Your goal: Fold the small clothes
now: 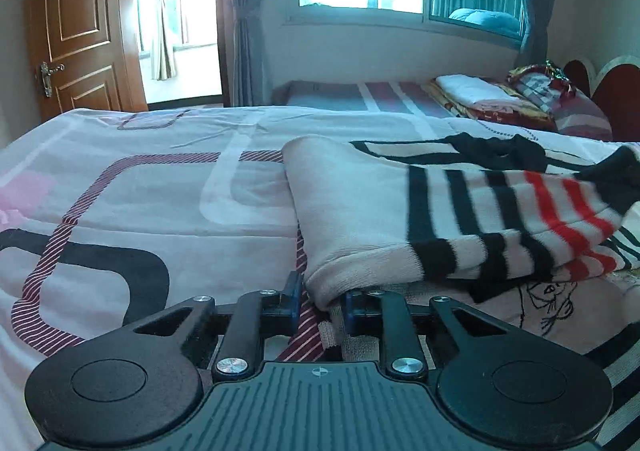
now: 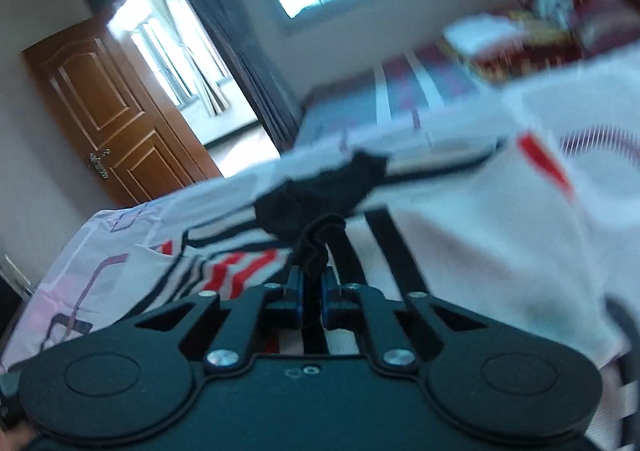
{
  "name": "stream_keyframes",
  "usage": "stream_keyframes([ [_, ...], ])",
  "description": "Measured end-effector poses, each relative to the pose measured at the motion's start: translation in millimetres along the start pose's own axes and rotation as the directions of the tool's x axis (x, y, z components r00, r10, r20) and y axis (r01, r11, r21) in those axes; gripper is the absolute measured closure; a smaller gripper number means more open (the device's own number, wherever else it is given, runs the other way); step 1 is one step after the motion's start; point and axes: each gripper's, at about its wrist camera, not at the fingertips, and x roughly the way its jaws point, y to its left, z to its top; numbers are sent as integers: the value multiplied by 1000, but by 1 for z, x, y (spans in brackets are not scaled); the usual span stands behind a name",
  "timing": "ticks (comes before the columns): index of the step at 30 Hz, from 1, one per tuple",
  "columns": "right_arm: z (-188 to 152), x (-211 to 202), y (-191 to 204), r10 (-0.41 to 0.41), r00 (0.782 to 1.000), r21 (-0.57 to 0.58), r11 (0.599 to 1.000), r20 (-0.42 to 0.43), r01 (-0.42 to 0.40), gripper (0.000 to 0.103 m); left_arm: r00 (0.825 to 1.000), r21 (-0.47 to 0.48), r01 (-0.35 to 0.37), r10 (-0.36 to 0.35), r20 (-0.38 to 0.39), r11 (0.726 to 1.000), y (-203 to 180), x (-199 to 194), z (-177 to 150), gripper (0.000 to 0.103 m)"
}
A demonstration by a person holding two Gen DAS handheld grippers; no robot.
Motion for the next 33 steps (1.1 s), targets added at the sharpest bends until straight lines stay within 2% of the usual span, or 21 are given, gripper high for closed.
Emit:
stream_keyframes([
  [3, -1, -17, -5, -20, 1000, -22, 1000, 24, 20, 94, 1000, 15, 3, -3, -31, 1000, -2, 8, 0, 82],
  [7, -11, -12, -25, -68, 997, 1, 998, -23, 68, 94, 999, 37, 6, -4, -44, 999, -5, 13, 1, 82],
  [10, -17, -11, -37, -95, 995, 26, 995, -21, 96, 97, 999, 45, 9, -6, -50, 999, -5, 14, 1, 82],
  [14, -14, -15, -44, -72, 997, 35, 997, -4, 72, 98, 998, 47, 17, -14, -54, 999, -4, 14, 1, 82],
  [16, -13, -13, -44, -46, 998, 48, 998, -33, 48, 97, 999, 44, 17, -14, -52, 999, -4, 14, 0, 82],
  [17, -13, -13, -47, -25, 999, 78, 997, -45, 28, 95, 999, 44, 17, -15, -51, 999, -4, 14, 0, 82],
  [19, -14, -13, -52, -23, 998, 135, 990, -54, 31, 74, 999, 47, 17, -15, -48, 999, -4, 14, -1, 82],
  [20, -15, -11, -54, -23, 998, 160, 987, -63, 33, 59, 999, 45, 18, -16, -48, 999, -4, 14, -1, 82],
  [21, -16, -7, -57, 0, 997, 188, 982, -83, 16, 54, 999, 42, 20, -18, -50, 999, -4, 14, -1, 82],
  [23, -19, 5, -57, -3, 990, 205, 978, -141, 32, 56, 999, 41, 18, -16, -50, 999, -5, 14, -1, 82],
  [24, -20, 11, -53, -16, 986, 186, 982, -165, 47, 63, 999, 42, 18, -16, -52, 999, -5, 14, -1, 82],
  [25, -21, 13, -48, -27, 986, 155, 987, -164, 53, 73, 998, 43, 18, -16, -54, 999, -5, 14, -1, 82],
  [26, -21, 15, -43, -26, 986, 126, 991, -166, 47, 95, 998, 41, 20, -18, -55, 999, -4, 14, -1, 82],
  [31, -15, -9, -22, -74, 997, -8, 997, -36, 73, 96, 998, 40, 26, -24, -58, 999, -4, 15, 0, 82],
  [33, -16, -13, -22, -97, 995, -42, 994, -18, 96, 96, 998, 42, 24, -21, -59, 999, -5, 15, -1, 82],
])
